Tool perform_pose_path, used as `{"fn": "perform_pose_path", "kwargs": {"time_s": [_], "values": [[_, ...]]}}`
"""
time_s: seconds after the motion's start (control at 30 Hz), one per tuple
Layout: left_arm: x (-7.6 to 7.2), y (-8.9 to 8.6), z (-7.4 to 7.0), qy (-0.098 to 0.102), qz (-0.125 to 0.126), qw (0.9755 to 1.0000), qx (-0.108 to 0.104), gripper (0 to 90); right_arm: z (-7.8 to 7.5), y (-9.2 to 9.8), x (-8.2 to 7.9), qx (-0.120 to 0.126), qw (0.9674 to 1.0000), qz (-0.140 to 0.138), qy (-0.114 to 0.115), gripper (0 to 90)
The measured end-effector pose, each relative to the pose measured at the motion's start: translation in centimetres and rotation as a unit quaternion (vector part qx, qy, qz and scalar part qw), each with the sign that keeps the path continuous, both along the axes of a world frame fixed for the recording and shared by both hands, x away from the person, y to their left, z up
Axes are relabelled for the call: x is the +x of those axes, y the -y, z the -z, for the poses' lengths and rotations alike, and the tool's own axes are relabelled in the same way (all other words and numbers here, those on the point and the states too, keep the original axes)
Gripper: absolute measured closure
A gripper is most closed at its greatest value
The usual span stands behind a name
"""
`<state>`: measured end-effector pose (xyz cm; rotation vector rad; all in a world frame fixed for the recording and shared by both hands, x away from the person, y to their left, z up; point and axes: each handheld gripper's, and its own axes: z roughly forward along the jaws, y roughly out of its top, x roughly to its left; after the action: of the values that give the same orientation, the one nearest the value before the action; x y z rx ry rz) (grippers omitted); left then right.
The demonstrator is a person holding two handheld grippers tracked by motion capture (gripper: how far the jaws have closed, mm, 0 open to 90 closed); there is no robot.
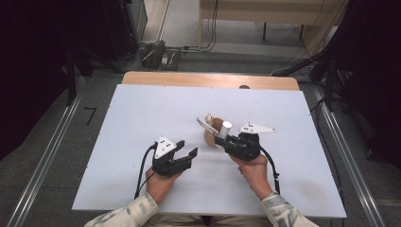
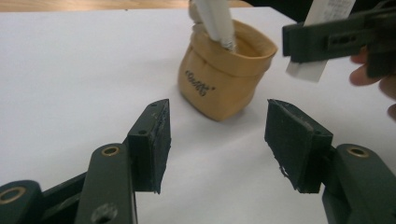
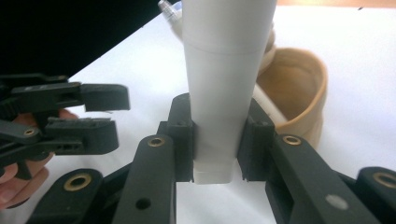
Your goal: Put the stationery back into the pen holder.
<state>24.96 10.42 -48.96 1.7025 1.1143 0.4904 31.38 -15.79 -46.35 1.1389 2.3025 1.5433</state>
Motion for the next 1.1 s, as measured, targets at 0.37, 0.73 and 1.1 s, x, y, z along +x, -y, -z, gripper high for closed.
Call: {"fn": "perform_pose_path", "kwargs": {"time_s": [0.37,0.73,1.1], "values": [[0.3,-2.3,0.5,-0.011,-0.033,0.999,0.03,31.5,-0.6,-0.2,2.1,-0.002,0.9996,0.02,0.021,68.4],[0.3,-3.3,0.4,-0.005,-0.048,0.9986,0.023,31.5,-0.4,-0.4,3.7,-0.001,0.9988,0.039,0.031,68.4],[0.2,-3.3,0.3,0.0,-0.047,0.9986,0.026,31.5,0.0,-1.2,4.3,-0.035,0.9972,0.049,0.045,68.2]]}}
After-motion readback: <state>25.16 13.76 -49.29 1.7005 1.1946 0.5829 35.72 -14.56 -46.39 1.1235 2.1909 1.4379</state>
